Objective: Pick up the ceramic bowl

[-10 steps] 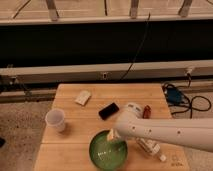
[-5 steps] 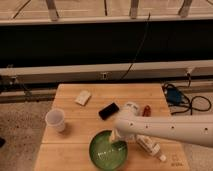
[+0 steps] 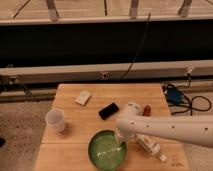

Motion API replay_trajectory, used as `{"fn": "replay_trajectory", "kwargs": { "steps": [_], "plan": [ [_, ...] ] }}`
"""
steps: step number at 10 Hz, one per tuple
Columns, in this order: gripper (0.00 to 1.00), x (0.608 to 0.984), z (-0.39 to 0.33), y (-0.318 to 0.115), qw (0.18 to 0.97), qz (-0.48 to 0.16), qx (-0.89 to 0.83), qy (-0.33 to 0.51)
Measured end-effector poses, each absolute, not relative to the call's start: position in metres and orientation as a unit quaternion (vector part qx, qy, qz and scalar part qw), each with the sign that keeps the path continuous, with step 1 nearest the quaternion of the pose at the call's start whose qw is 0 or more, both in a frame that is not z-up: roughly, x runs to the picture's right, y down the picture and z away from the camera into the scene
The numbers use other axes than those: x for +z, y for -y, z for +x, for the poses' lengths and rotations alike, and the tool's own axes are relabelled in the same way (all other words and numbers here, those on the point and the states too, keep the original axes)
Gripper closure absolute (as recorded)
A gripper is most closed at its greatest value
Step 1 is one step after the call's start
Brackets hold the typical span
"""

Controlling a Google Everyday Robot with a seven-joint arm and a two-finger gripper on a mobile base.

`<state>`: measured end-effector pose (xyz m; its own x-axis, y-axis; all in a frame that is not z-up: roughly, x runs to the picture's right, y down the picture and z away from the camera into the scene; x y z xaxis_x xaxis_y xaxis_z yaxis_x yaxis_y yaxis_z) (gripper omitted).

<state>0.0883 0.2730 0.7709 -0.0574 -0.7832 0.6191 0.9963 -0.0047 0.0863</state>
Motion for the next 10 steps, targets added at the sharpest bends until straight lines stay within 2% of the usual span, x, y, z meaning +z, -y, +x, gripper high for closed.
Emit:
{"fn": "replay_trajectory", "kwargs": {
  "steps": [2, 10],
  "plan": [
    [1.0, 0.77, 0.086, -0.264, 0.656, -0.201, -0.682, 0.253],
    [1.0, 0.736, 0.093, -0.221, 0.656, -0.189, -0.692, 0.236]
  ]
}}
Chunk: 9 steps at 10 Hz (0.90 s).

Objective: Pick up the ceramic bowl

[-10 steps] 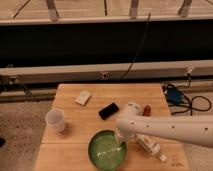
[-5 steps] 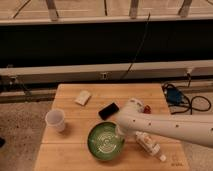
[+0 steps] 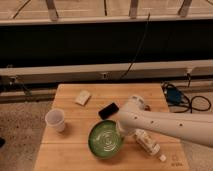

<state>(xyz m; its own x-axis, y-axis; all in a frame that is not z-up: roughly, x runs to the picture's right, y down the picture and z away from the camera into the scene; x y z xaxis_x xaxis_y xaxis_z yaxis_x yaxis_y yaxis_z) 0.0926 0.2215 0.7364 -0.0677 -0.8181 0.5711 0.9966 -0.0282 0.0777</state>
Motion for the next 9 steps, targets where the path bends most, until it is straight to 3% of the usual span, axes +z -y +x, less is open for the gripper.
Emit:
{"fn": "replay_trajectory", "kwargs": {
  "steps": [9],
  "plan": [
    [1.0, 0.723, 0.094, -0.199, 0.654, -0.178, -0.699, 0.227]
  ]
}}
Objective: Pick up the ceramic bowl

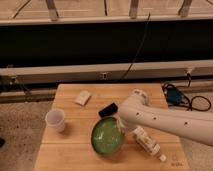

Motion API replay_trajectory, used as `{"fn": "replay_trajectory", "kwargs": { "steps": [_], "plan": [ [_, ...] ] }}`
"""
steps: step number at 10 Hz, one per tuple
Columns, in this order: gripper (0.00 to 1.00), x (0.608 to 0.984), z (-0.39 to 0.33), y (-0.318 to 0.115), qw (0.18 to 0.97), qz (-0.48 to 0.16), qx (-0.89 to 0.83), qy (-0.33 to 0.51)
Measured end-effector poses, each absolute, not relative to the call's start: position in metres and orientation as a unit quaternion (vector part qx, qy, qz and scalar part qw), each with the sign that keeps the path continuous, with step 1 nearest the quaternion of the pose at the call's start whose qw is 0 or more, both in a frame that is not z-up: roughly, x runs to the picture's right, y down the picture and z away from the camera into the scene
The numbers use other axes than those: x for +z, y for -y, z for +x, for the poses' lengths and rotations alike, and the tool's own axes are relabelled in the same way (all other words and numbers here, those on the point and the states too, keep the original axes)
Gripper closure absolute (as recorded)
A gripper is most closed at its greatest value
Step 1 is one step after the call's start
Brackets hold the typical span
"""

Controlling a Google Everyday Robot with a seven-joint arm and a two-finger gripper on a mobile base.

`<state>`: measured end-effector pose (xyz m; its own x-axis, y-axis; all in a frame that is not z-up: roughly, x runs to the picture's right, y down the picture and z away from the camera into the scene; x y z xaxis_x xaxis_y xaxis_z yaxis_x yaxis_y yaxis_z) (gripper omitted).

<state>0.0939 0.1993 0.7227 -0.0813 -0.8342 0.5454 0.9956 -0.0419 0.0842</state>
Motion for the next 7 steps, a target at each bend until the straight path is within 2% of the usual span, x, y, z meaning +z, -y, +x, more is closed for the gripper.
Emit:
{"fn": "replay_trajectory", "kwargs": {
  "steps": [7],
  "plan": [
    [1.0, 0.712, 0.097, -0.186, 0.651, -0.175, -0.704, 0.223]
  ]
}}
